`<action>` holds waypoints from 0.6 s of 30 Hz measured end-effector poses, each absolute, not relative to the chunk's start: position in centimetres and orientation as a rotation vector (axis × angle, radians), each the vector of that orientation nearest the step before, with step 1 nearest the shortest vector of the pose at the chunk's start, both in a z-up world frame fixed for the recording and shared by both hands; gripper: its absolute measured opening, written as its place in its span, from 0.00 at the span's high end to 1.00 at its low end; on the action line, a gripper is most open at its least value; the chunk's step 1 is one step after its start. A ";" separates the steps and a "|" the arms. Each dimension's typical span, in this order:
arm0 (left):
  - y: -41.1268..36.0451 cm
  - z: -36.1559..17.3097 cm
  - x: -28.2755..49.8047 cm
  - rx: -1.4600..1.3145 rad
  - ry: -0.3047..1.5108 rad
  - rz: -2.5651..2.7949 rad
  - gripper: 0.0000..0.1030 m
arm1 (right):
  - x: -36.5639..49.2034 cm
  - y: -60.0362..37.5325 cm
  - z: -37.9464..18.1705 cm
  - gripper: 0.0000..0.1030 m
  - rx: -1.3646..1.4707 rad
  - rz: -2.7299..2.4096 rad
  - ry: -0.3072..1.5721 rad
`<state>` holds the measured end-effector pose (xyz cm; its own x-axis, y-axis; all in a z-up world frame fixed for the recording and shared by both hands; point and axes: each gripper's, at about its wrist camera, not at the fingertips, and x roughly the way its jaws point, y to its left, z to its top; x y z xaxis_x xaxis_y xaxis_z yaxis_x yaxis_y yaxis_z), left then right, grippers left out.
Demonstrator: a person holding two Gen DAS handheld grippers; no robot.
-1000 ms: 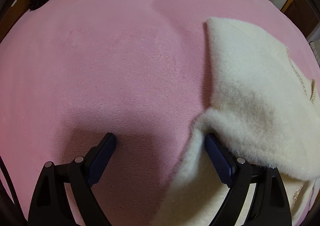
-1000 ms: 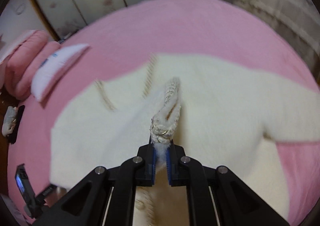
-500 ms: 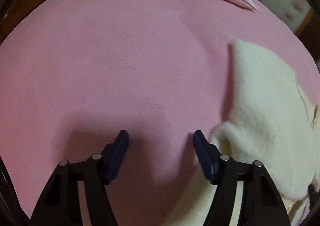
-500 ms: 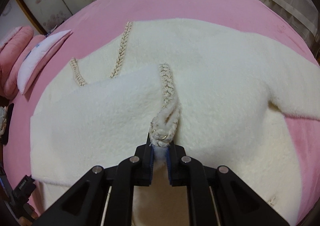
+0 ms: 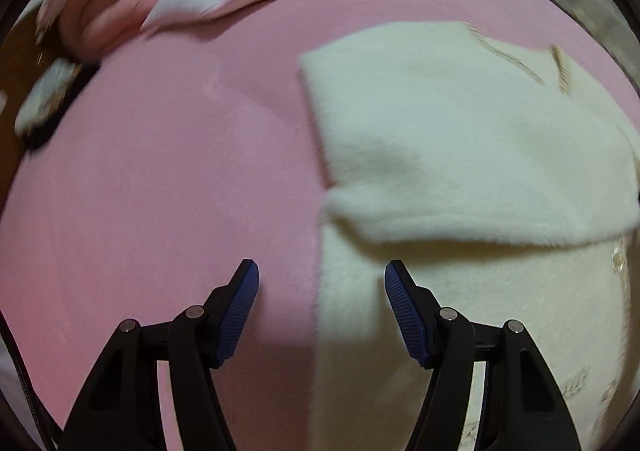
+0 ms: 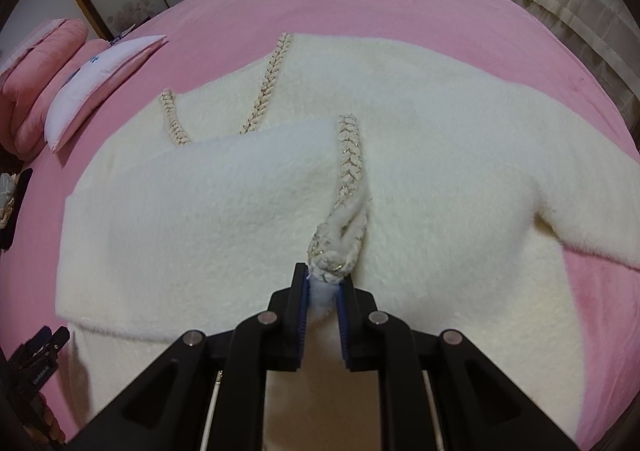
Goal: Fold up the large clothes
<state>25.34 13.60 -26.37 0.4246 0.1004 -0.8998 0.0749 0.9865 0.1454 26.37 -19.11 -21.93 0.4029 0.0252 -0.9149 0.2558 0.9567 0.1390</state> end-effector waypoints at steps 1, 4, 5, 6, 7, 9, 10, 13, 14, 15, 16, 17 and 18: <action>12.5 -26.7 25.7 0.204 1.118 -0.002 0.38 | 26.4 -19.1 -21.9 0.87 0.277 -0.149 1.152; 10.0 -27.4 27.1 0.291 1.063 -0.025 0.38 | 26.3 -19.2 -21.9 0.87 0.282 -0.150 1.156; 9.8 -27.5 27.2 0.314 1.053 -0.014 0.38 | 26.3 -19.2 -21.9 0.87 0.282 -0.149 1.157; 9.6 -27.7 27.7 0.322 1.046 -0.004 0.38 | 26.4 -19.2 -22.0 0.87 0.283 -0.147 1.159; 9.8 -27.6 28.1 0.313 1.040 0.005 0.42 | 26.6 -19.2 -22.0 0.87 0.281 -0.145 1.160; 10.8 -26.8 29.3 0.221 1.013 -0.001 0.75 | 26.6 -19.2 -21.9 0.87 0.282 -0.140 1.164; 11.3 -26.6 29.5 0.165 1.020 -0.009 0.84 | 26.5 -19.1 -21.9 0.87 0.287 -0.131 1.166; 12.1 -26.2 30.2 0.117 1.011 0.027 0.91 | 26.5 -18.7 -21.5 0.87 0.315 -0.054 1.159; 12.9 -26.2 30.5 0.086 1.029 0.041 0.92 | 26.5 -18.4 -21.3 0.87 0.324 -0.020 1.159; 13.6 -26.4 30.4 0.047 1.047 0.049 0.92 | 26.6 -18.2 -21.2 0.87 0.328 0.007 1.158; 14.7 -26.8 30.3 -0.016 1.067 0.052 0.92 | 26.6 -17.8 -21.0 0.87 0.326 0.035 1.151; 15.0 -27.2 30.1 -0.046 1.073 0.047 0.91 | 26.7 -17.5 -20.9 0.88 0.319 0.051 1.143; 15.8 -27.2 29.7 -0.081 1.079 0.031 0.91 | 26.8 -17.2 -20.9 0.88 0.310 0.052 1.136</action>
<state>29.72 15.84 -27.21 0.4725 -0.0148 -0.8812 -0.0647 0.9966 -0.0515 26.76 -17.20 -20.93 0.4250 0.1970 -0.8835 0.1158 0.9562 0.2689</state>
